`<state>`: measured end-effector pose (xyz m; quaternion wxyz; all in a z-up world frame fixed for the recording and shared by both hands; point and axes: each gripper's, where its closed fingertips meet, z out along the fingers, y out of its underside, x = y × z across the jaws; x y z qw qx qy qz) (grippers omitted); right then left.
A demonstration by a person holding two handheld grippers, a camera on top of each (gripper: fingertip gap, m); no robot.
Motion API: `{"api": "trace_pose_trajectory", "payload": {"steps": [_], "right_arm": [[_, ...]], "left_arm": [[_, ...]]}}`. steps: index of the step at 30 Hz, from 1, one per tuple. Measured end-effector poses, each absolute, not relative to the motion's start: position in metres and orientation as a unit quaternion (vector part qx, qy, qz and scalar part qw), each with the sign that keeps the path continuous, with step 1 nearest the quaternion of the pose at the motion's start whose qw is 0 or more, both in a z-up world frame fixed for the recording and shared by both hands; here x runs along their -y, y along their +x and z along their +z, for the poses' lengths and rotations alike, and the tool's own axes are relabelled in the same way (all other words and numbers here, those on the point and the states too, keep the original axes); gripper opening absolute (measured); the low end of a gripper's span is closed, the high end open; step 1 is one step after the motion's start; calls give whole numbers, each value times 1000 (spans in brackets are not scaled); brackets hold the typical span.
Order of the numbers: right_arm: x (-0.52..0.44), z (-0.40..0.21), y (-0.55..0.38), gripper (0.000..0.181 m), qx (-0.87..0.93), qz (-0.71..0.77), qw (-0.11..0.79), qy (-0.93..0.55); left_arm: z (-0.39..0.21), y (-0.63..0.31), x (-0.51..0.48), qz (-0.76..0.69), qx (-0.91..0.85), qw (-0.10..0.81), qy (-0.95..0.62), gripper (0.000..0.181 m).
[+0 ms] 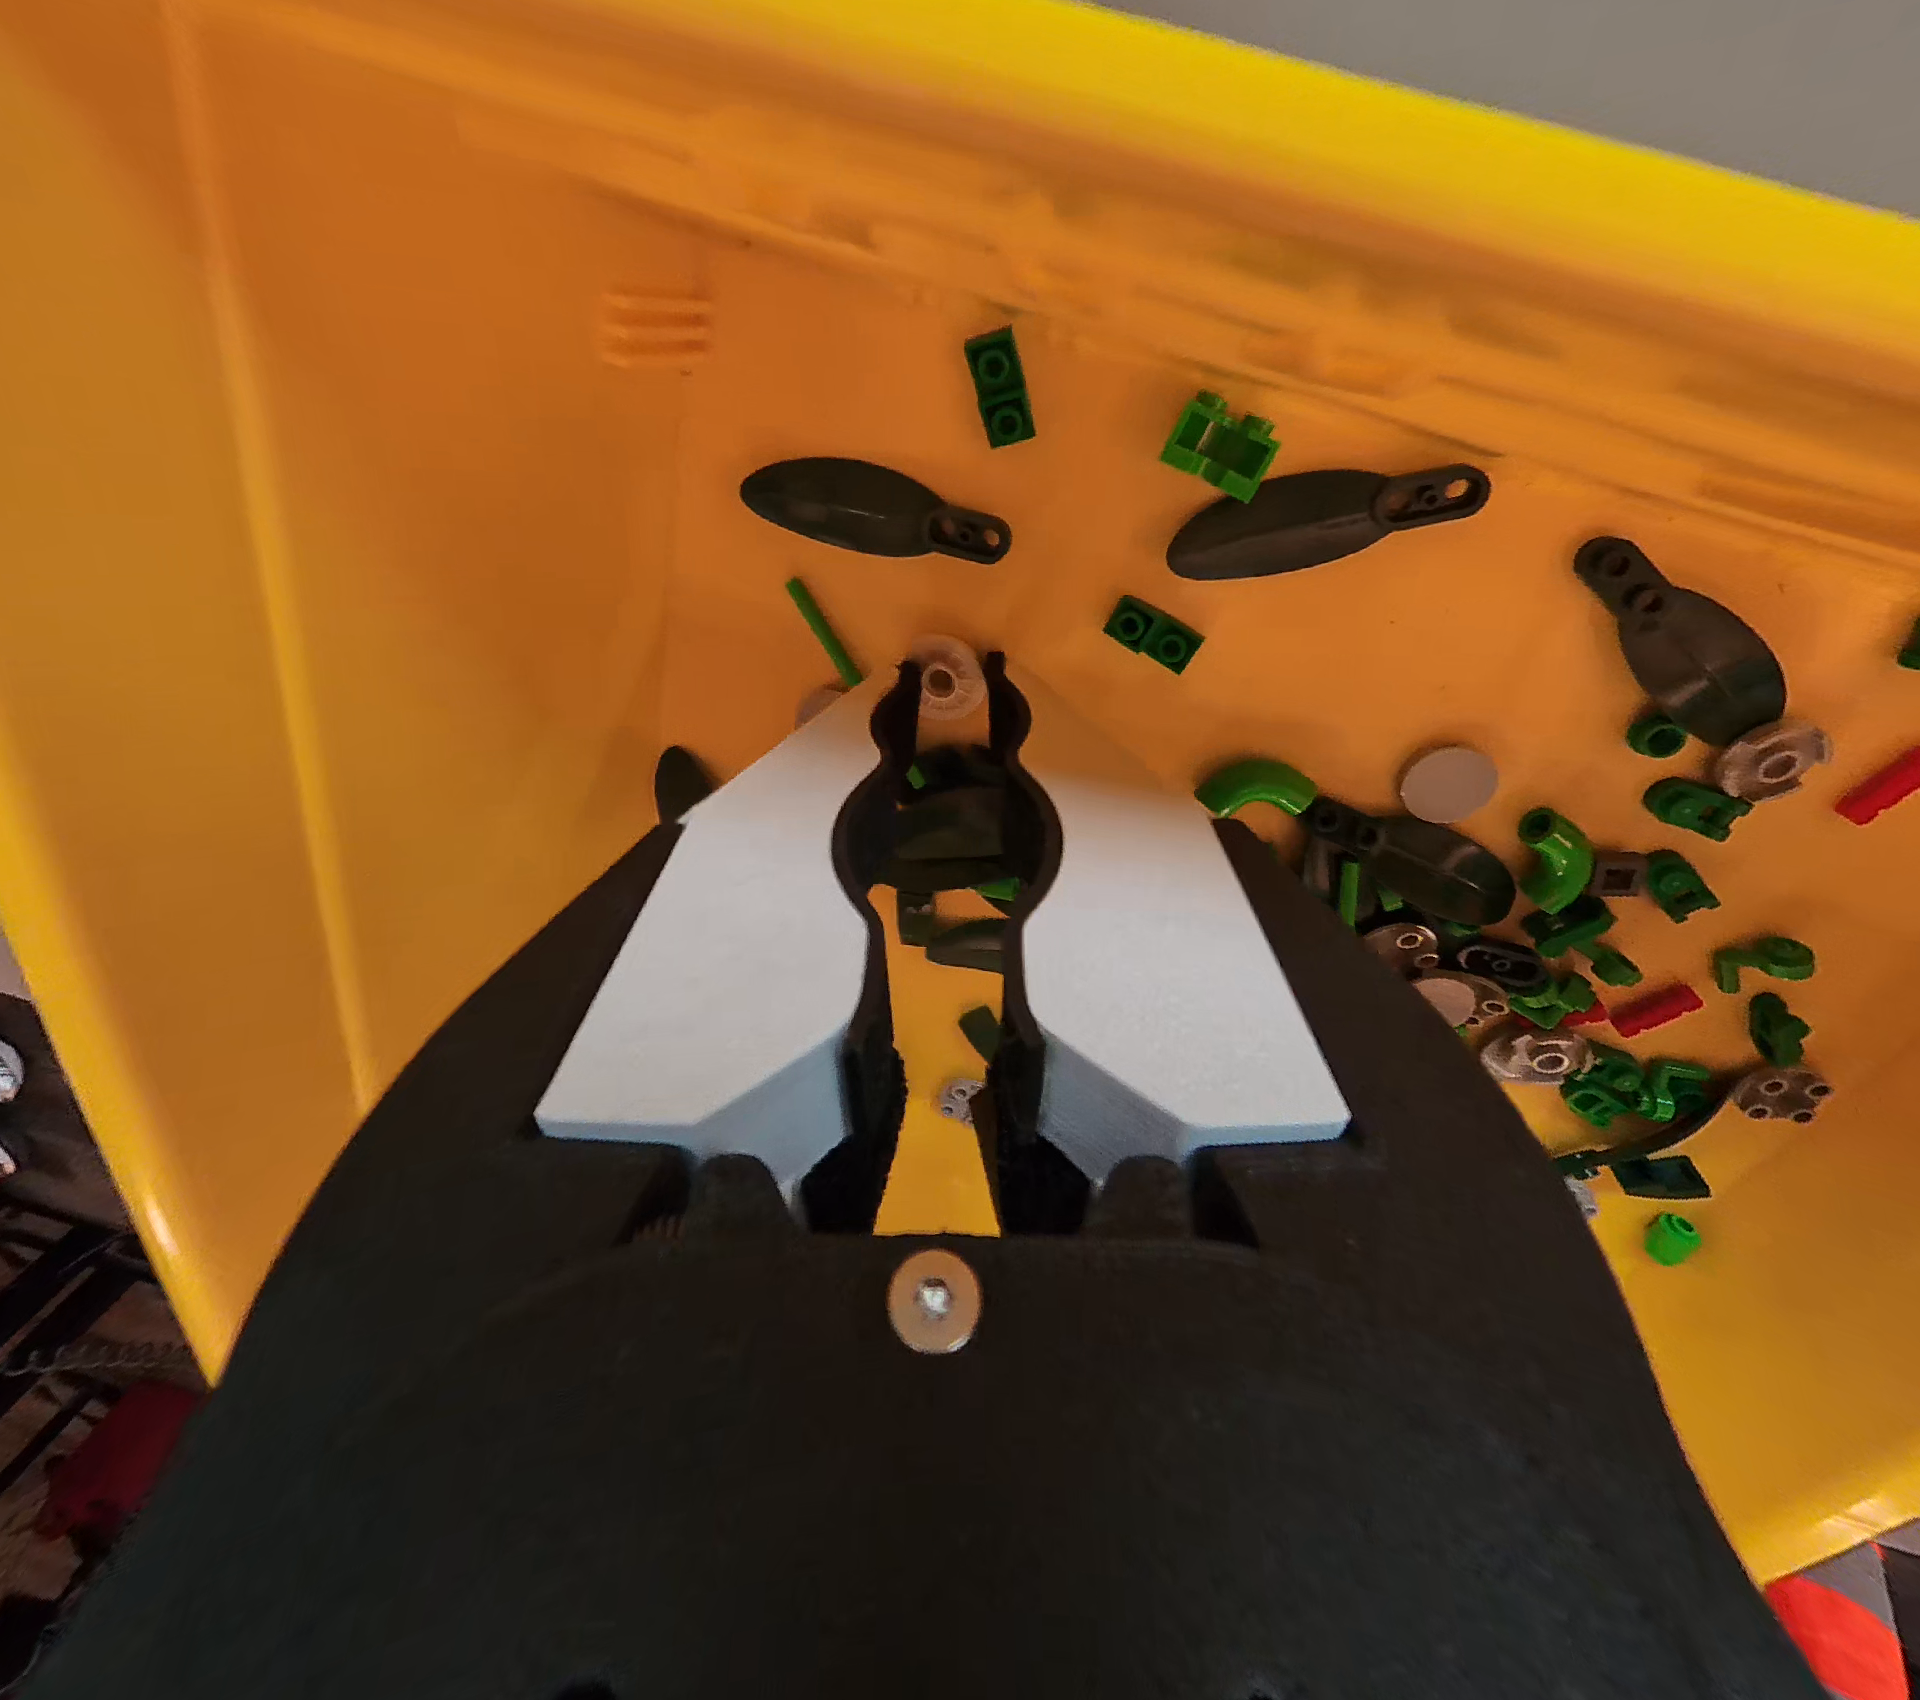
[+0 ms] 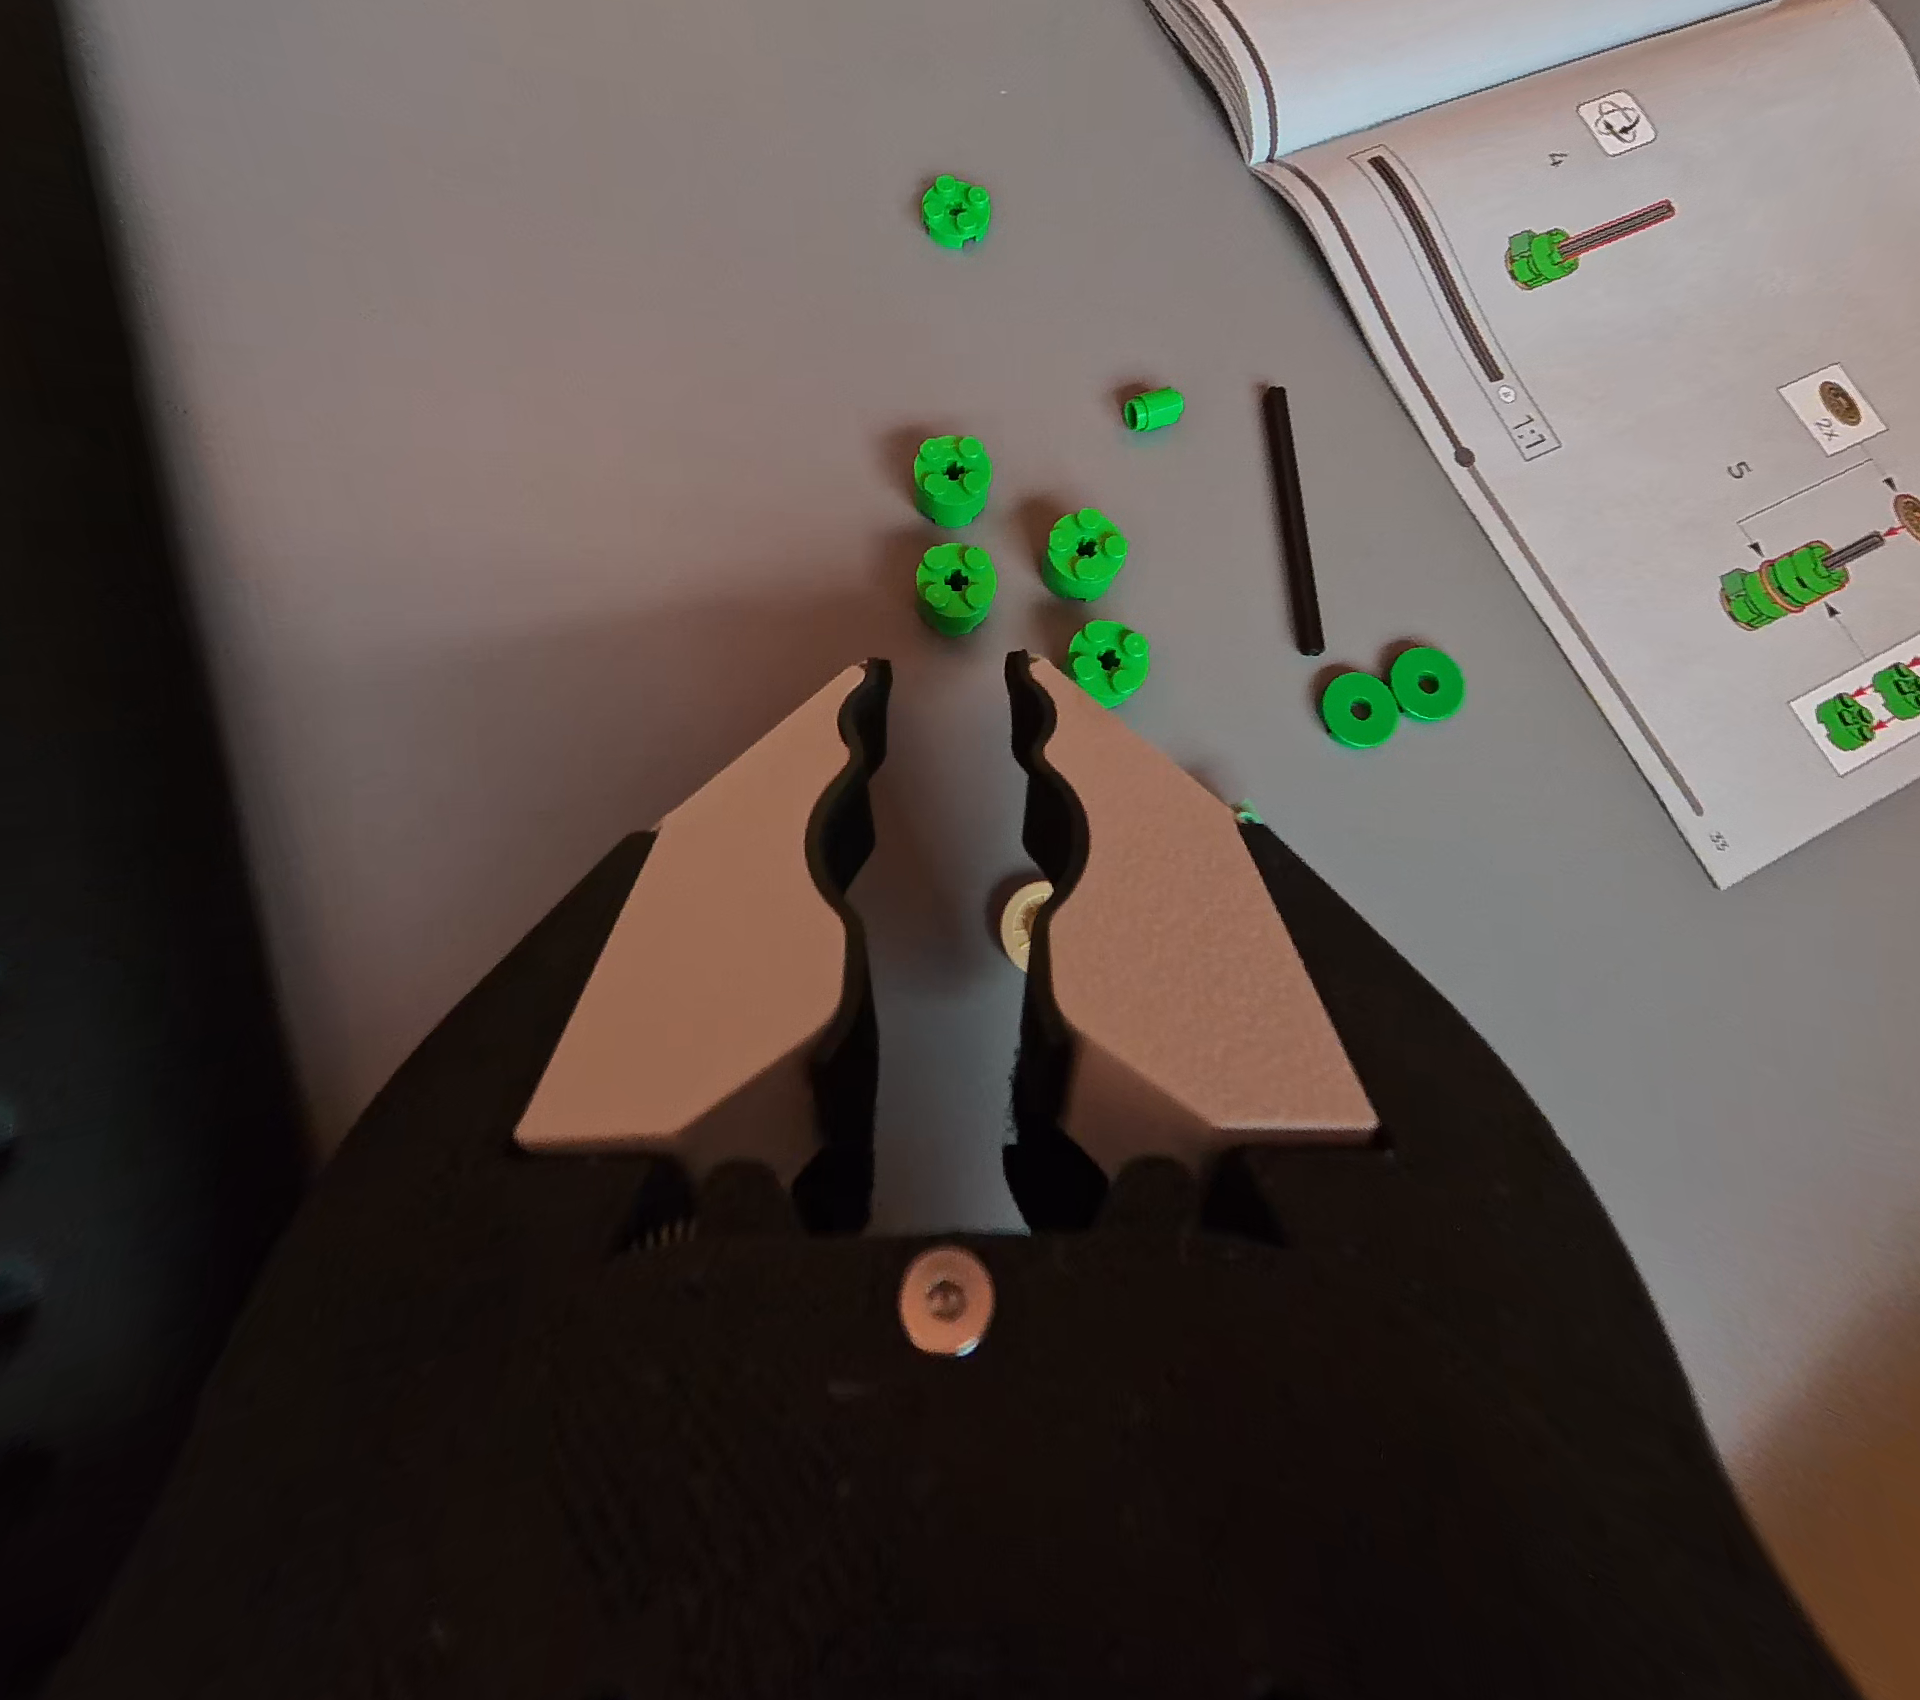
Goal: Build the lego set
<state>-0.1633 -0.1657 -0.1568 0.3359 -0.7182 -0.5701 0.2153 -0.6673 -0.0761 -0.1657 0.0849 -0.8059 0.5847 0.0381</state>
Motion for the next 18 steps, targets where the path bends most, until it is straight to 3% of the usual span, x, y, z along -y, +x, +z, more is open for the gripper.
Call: {"api": "trace_pose_trajectory", "payload": {"steps": [18], "right_arm": [[170,-160,-165,23,577,219,325,-717]], "left_arm": [[-157,-661,95,-17,-551,93,-829,21]]}}
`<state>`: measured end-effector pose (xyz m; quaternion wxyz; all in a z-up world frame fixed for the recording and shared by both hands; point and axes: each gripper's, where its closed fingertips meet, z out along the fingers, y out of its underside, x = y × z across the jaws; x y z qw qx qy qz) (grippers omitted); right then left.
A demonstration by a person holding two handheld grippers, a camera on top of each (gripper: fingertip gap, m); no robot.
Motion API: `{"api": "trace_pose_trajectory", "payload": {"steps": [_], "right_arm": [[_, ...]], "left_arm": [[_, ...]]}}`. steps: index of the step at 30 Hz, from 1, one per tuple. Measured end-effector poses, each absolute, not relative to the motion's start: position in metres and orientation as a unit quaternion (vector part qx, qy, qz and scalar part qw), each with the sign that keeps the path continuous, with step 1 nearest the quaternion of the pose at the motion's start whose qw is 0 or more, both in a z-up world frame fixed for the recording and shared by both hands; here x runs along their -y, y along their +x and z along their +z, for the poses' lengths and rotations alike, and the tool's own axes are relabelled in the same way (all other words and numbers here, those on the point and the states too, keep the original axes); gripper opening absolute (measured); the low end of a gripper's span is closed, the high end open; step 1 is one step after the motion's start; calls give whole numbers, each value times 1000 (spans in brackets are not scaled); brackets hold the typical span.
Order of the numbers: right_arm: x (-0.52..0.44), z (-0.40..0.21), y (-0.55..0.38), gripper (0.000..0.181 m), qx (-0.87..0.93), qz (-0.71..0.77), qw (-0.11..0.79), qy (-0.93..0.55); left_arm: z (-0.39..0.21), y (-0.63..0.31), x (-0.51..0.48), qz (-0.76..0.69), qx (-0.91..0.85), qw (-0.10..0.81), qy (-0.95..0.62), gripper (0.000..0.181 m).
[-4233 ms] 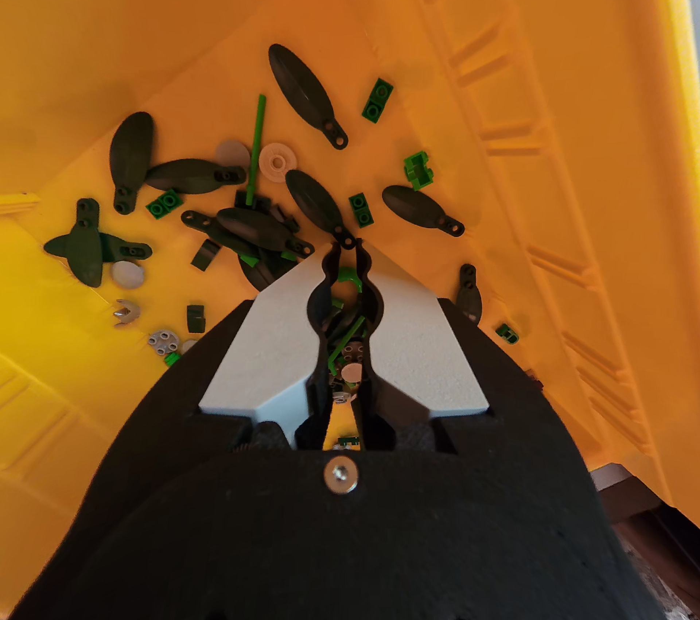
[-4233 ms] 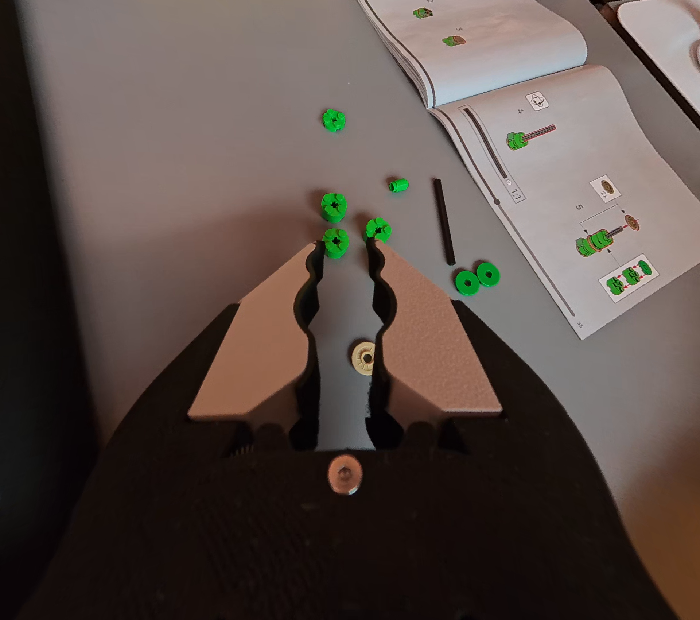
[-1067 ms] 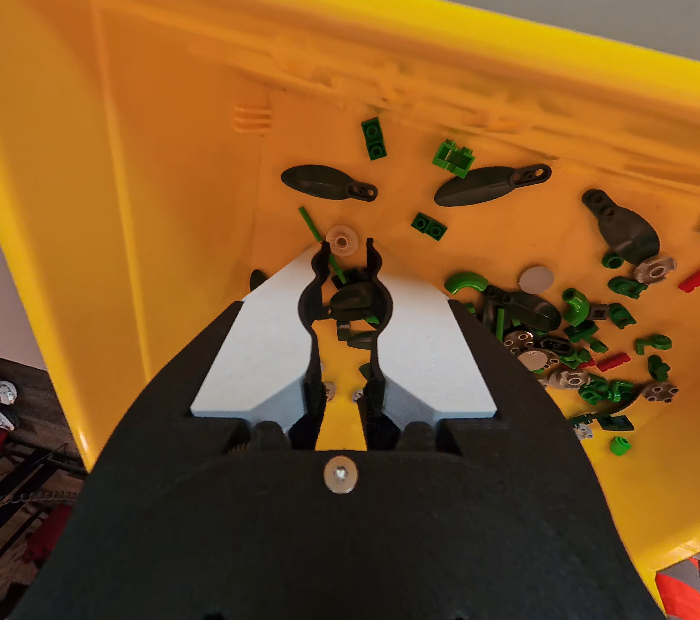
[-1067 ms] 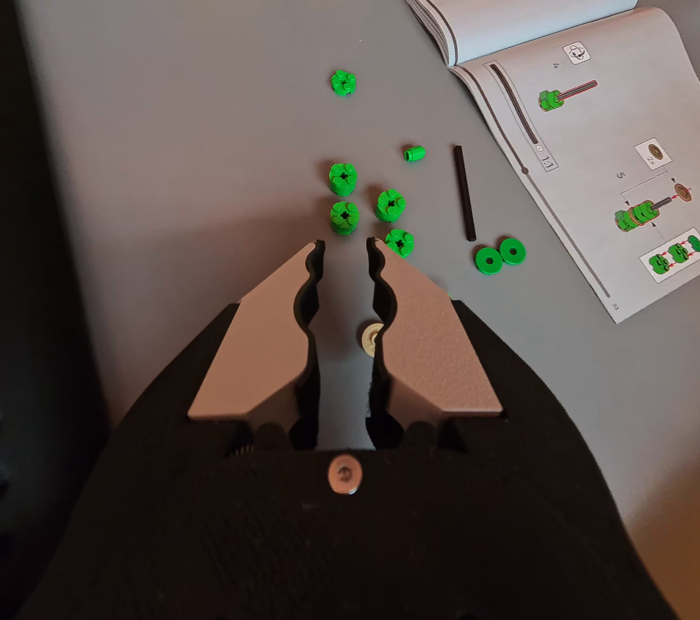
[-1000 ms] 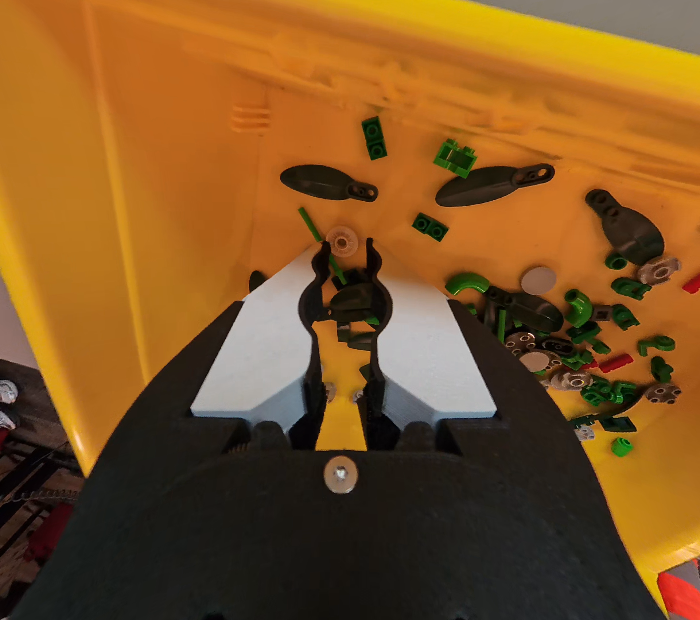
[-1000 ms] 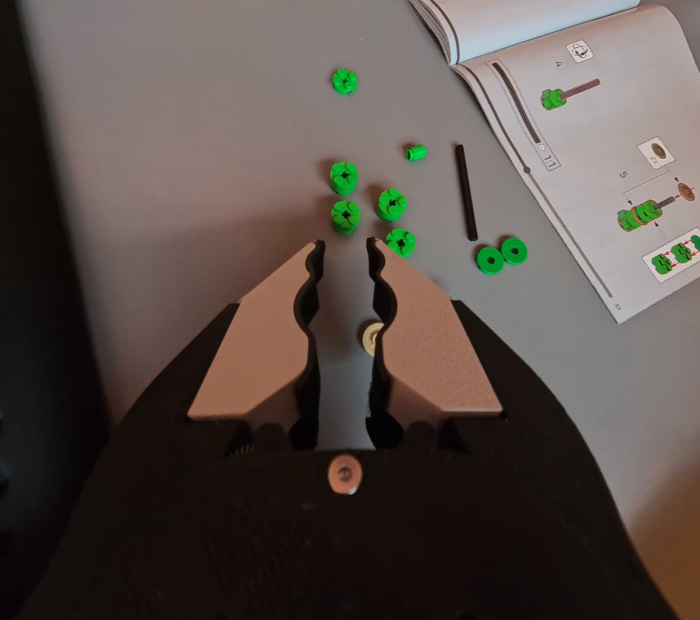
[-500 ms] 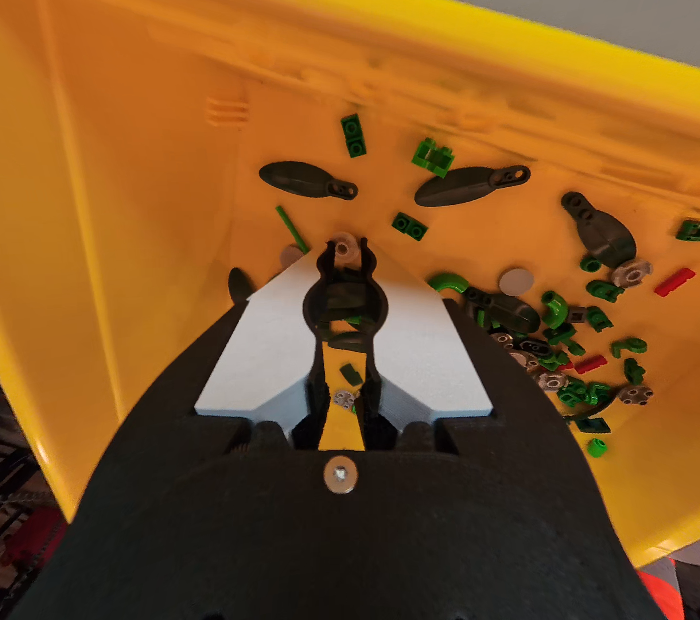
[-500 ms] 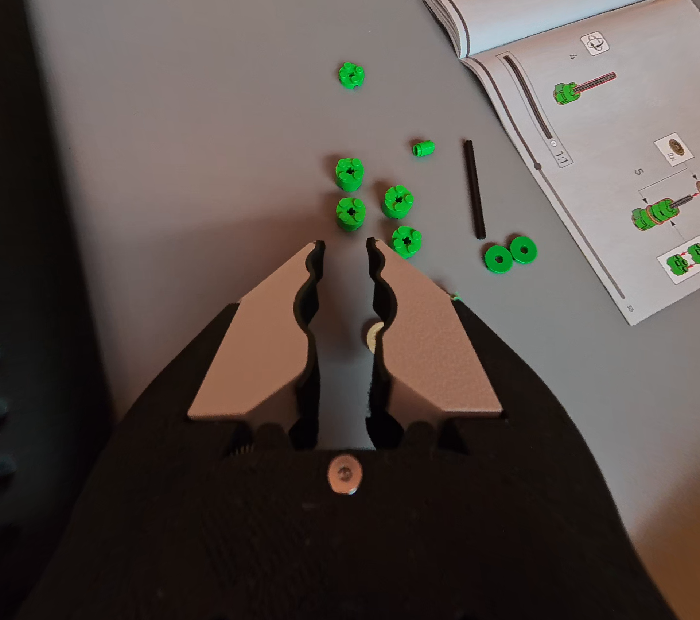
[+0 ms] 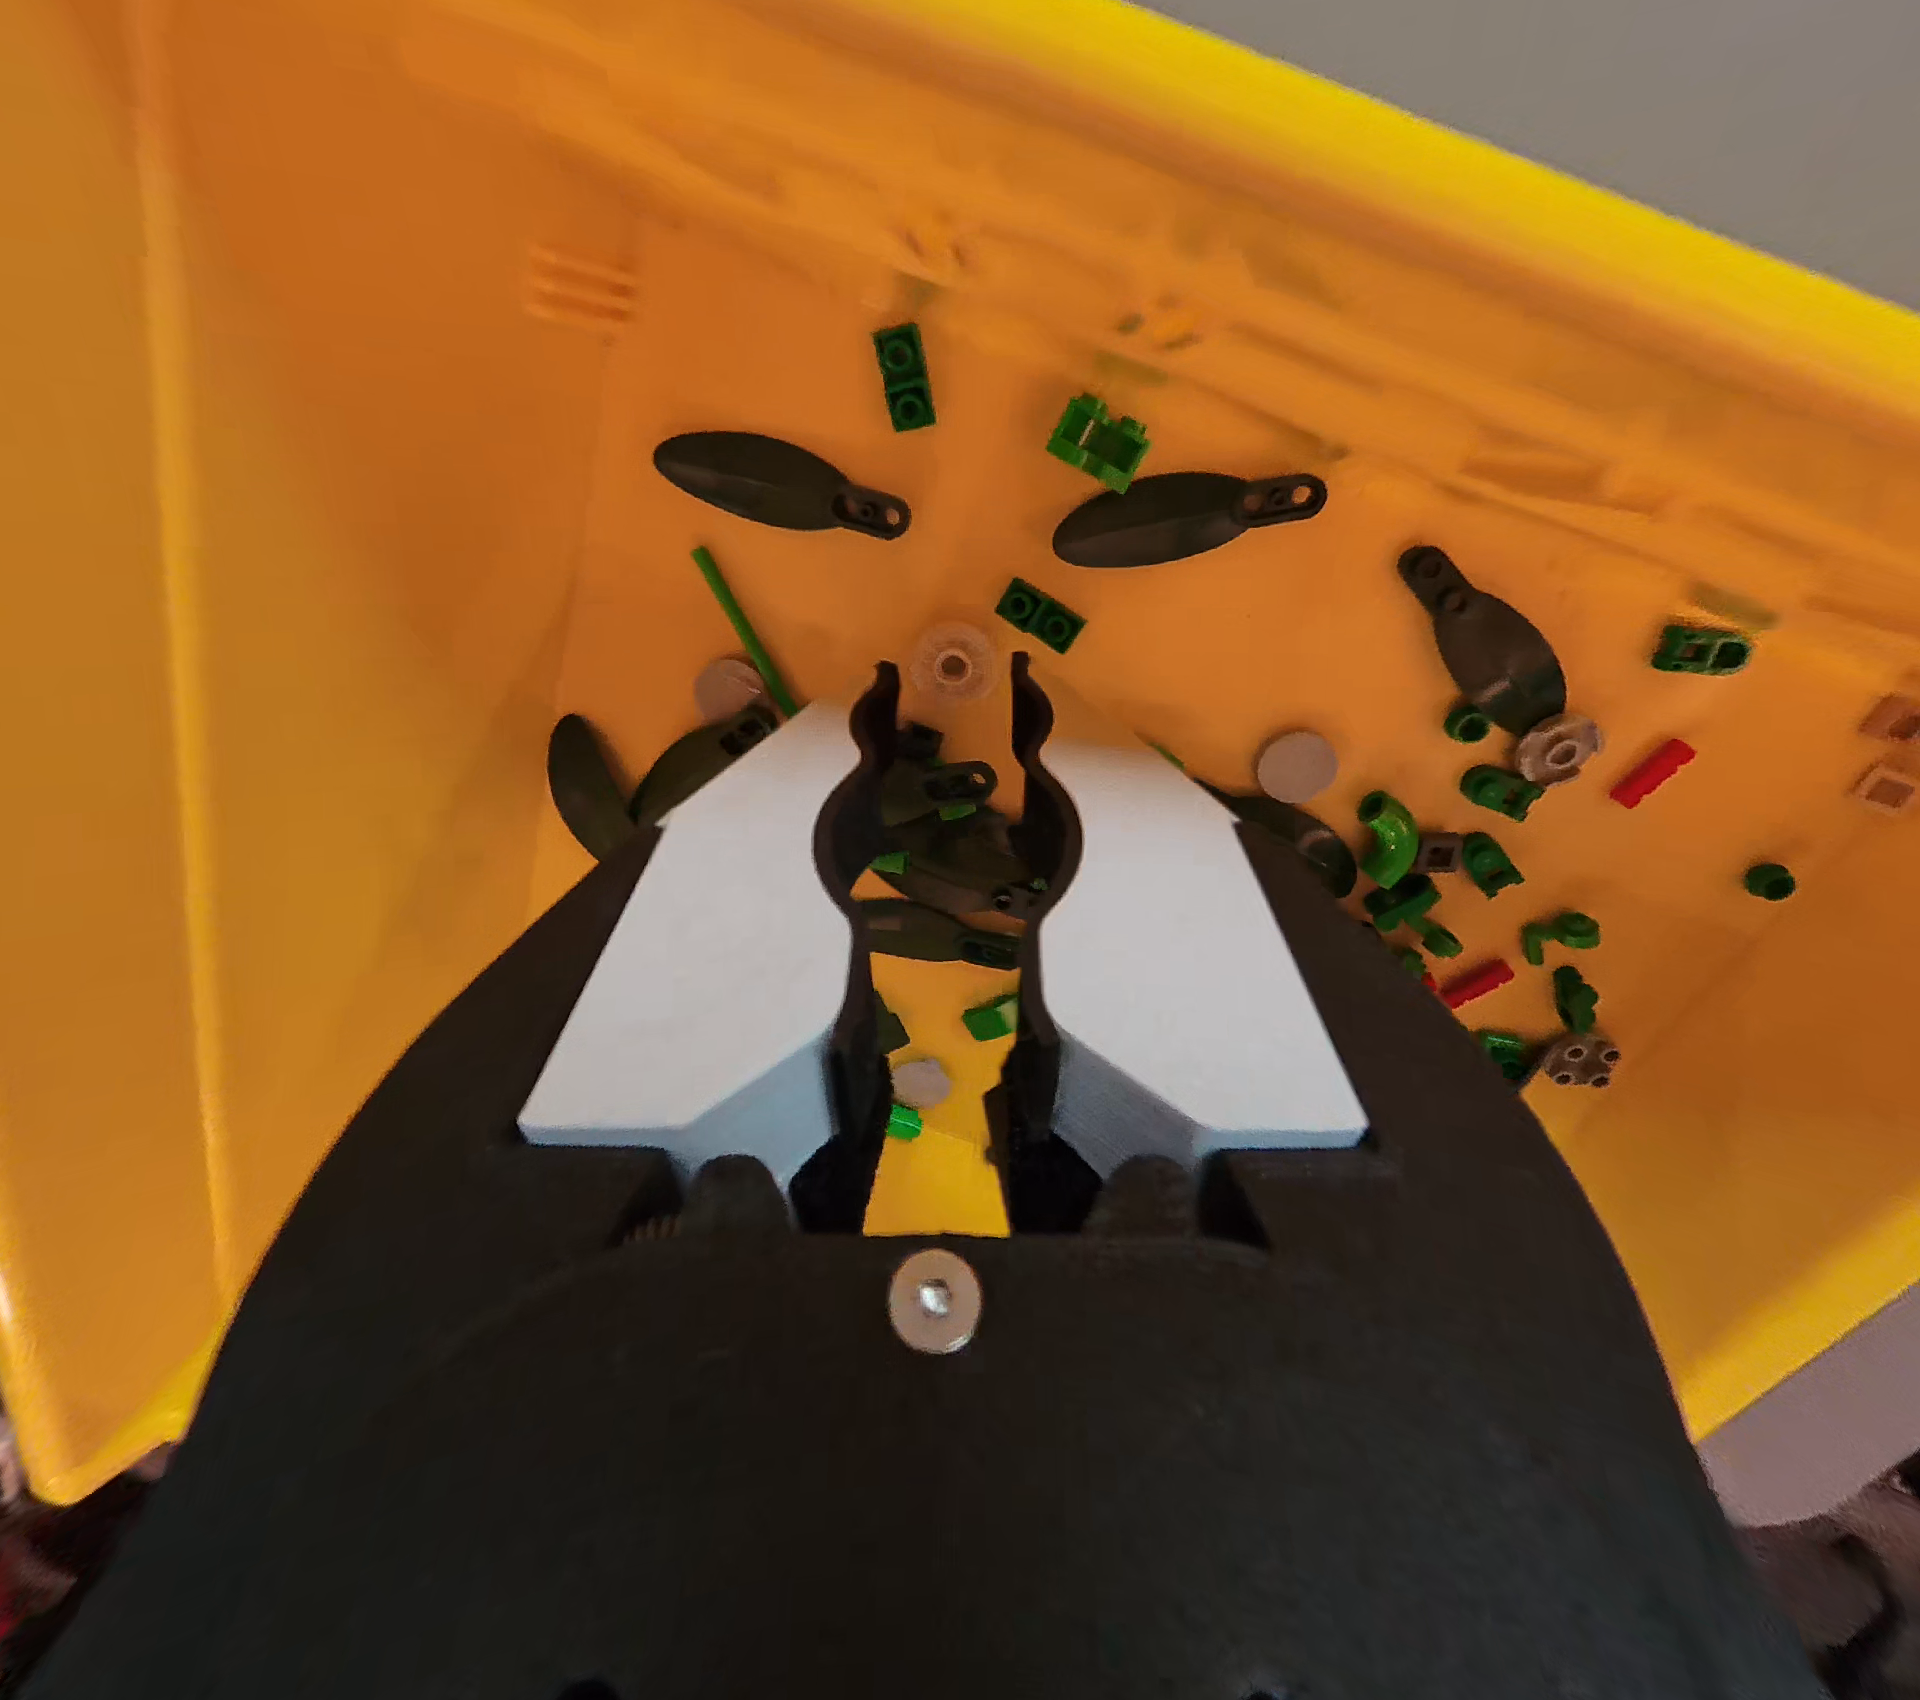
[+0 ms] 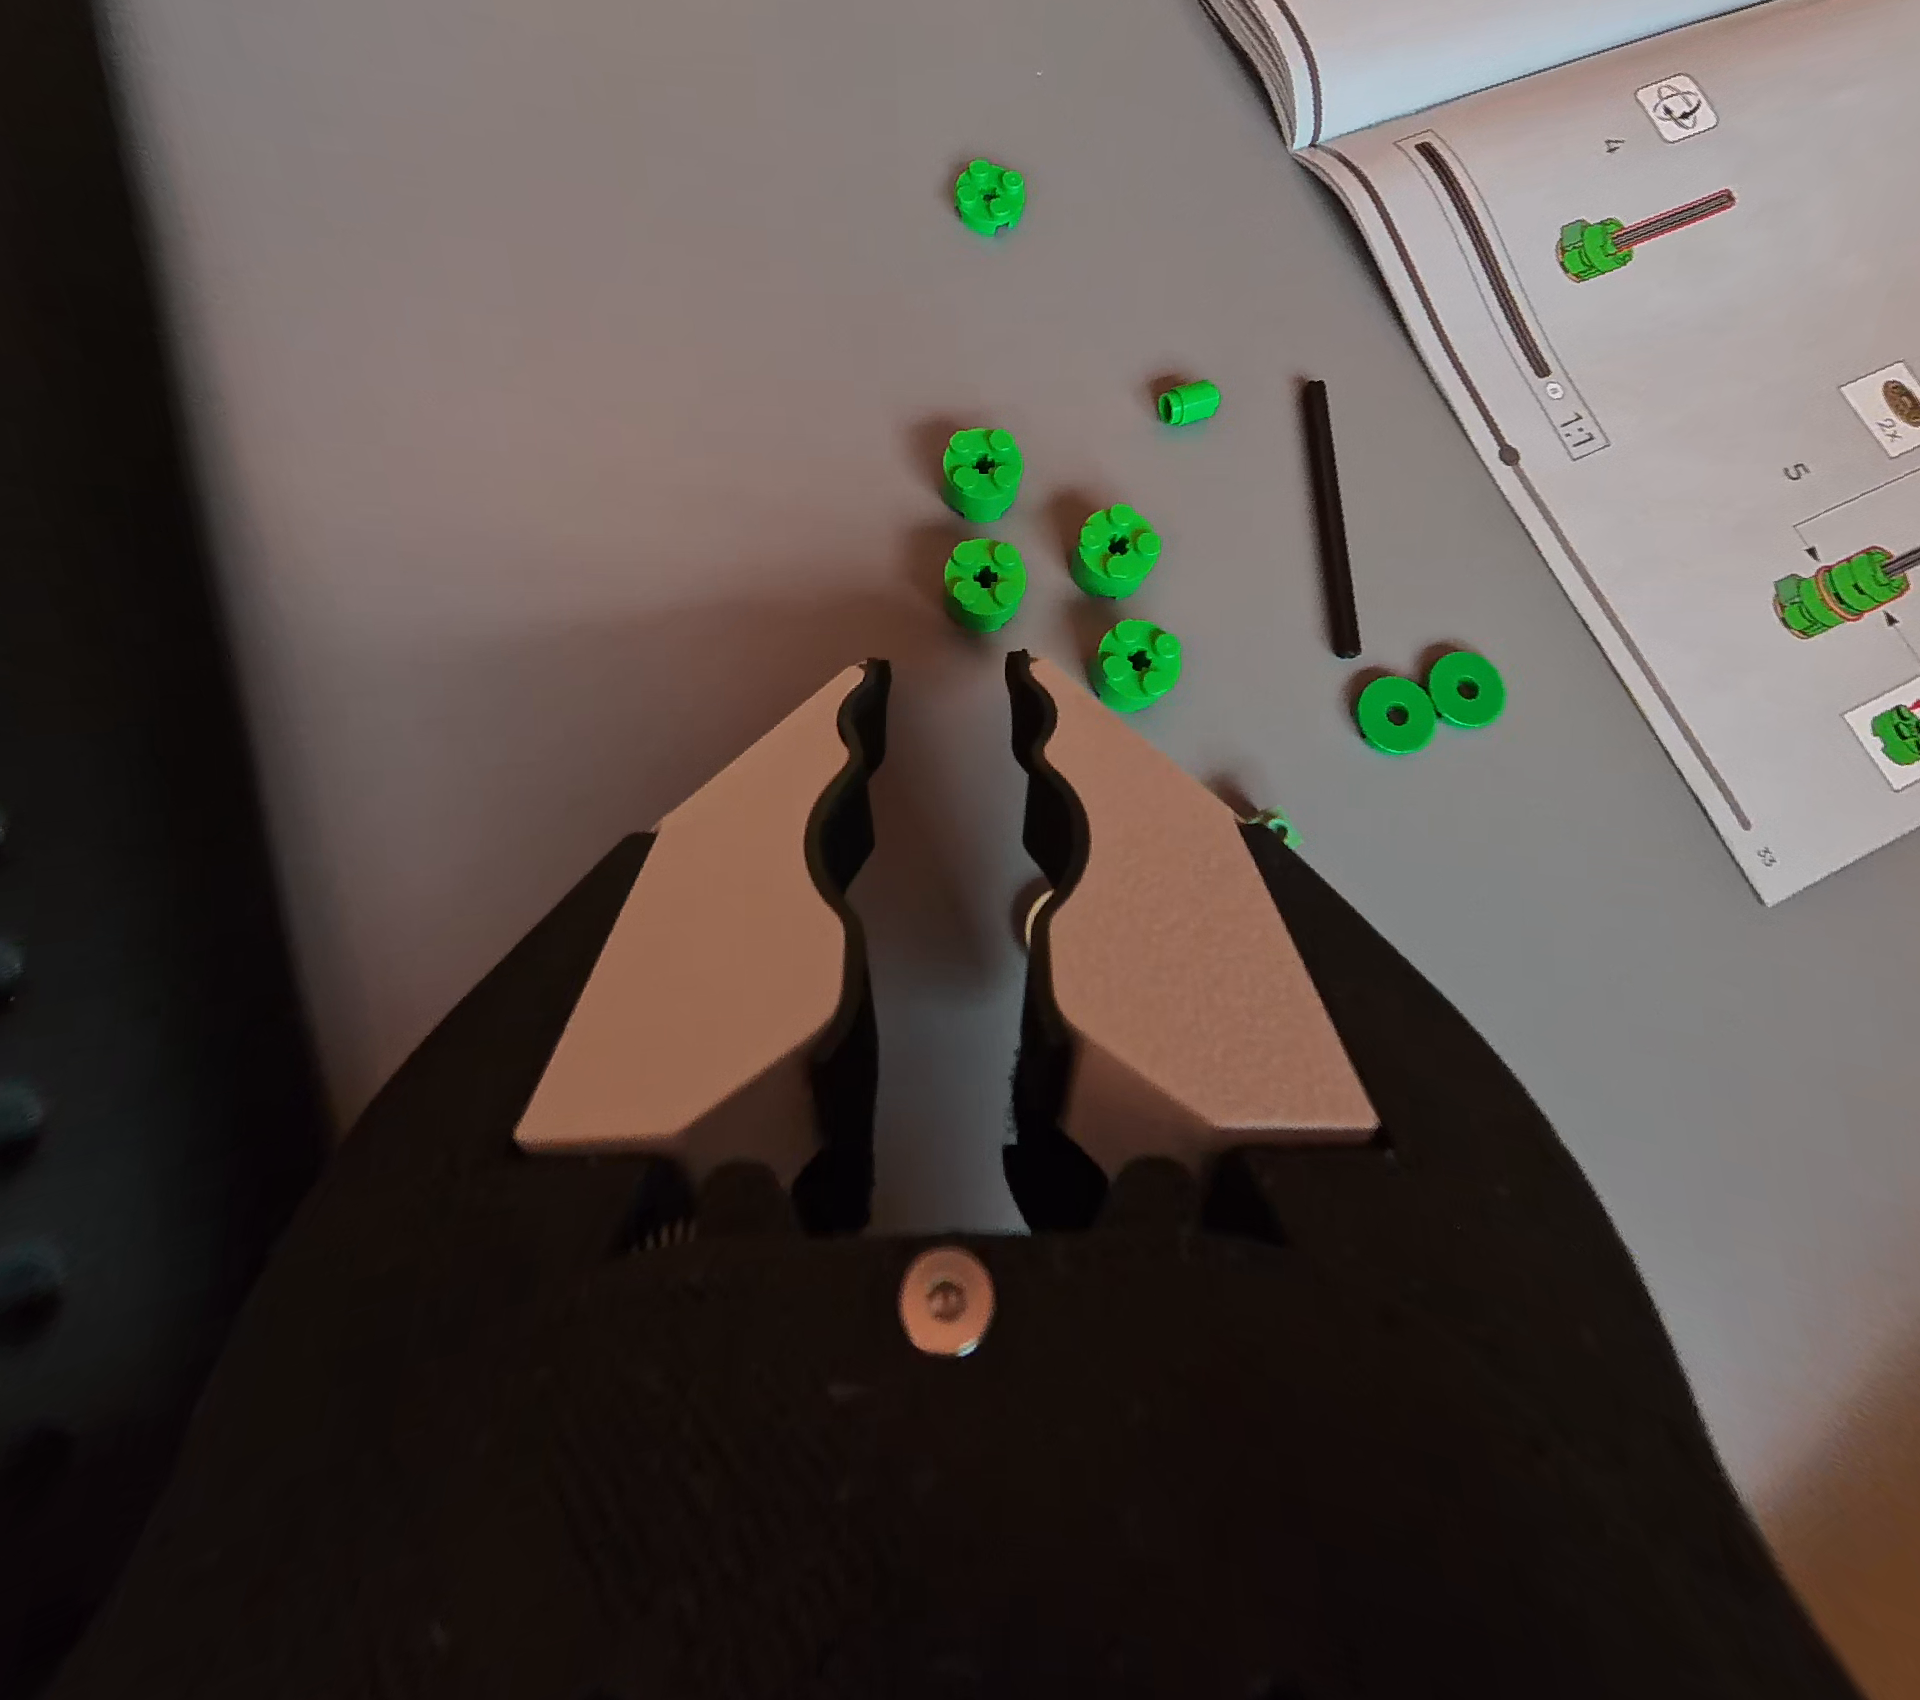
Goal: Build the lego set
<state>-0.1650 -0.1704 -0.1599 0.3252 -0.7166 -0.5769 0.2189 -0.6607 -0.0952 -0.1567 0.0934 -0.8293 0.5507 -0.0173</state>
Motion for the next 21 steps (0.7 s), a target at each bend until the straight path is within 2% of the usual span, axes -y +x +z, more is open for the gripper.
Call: {"api": "trace_pose_trajectory", "payload": {"steps": [6,21], "right_arm": [[171,-161,-166,23,578,220,321,-718],[171,-161,-165,23,576,222,321,-718]], "left_arm": [[-157,-660,96,-31,-552,83,-829,31],[-167,-663,96,-31,-550,55,-833,23]]}}
